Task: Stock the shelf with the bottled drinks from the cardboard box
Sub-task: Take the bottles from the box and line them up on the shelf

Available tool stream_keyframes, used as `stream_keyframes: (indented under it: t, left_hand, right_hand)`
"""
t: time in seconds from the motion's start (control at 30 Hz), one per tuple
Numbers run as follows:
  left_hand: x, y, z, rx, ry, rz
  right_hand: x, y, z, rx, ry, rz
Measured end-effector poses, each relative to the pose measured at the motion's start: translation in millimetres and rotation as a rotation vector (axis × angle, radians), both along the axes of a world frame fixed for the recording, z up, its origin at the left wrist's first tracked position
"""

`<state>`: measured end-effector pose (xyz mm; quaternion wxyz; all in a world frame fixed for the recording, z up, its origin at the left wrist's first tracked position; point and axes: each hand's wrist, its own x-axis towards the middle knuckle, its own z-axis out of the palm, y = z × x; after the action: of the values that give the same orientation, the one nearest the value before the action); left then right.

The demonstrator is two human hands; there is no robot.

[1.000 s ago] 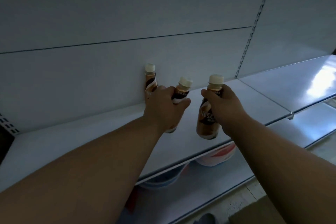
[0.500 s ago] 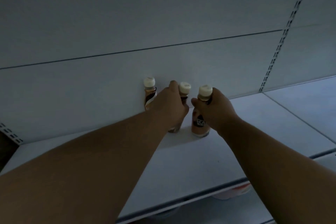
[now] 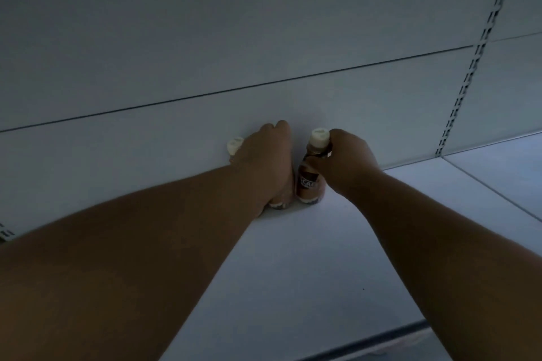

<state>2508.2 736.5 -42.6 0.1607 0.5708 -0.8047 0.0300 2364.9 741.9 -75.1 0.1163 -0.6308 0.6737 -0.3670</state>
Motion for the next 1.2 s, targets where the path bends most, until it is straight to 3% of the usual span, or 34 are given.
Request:
stream_keyframes:
  t: [0.37, 0.5, 0.63, 0.73, 0.87, 0.97, 1.2]
  left_hand:
    - [-7, -15, 2, 0.022, -0.052, 0.112]
    - [-5, -1, 0, -0.062, -0.066, 0.093]
    - [7, 23, 7, -0.158, -0.092, 0.044]
    - [21, 52, 16, -0.157, 0.002, -0.069]
    - [31, 99, 8, -0.18, -0.016, -0.249]
    - [23, 136, -5, -0.074, 0.164, -0.397]
    - [-51, 260, -52, 0.219, 0.256, -0.749]
  right_hand:
    - [17, -27, -2, 0.061, 0.086, -0.016]
    - [19, -9, -3, -0.002, 0.037, -0.051]
    - [20, 27, 11, -0.068, 0.148, -0.081]
    - [20, 63, 29, -0.064, 0.208, -0.113]
    - [22, 128, 48, -0.028, 0.272, -0.199]
    - [22, 188, 58, -0.05, 0.331, -0.312]
    - [-5, 351, 54, 0.049, 0.426, -0.625]
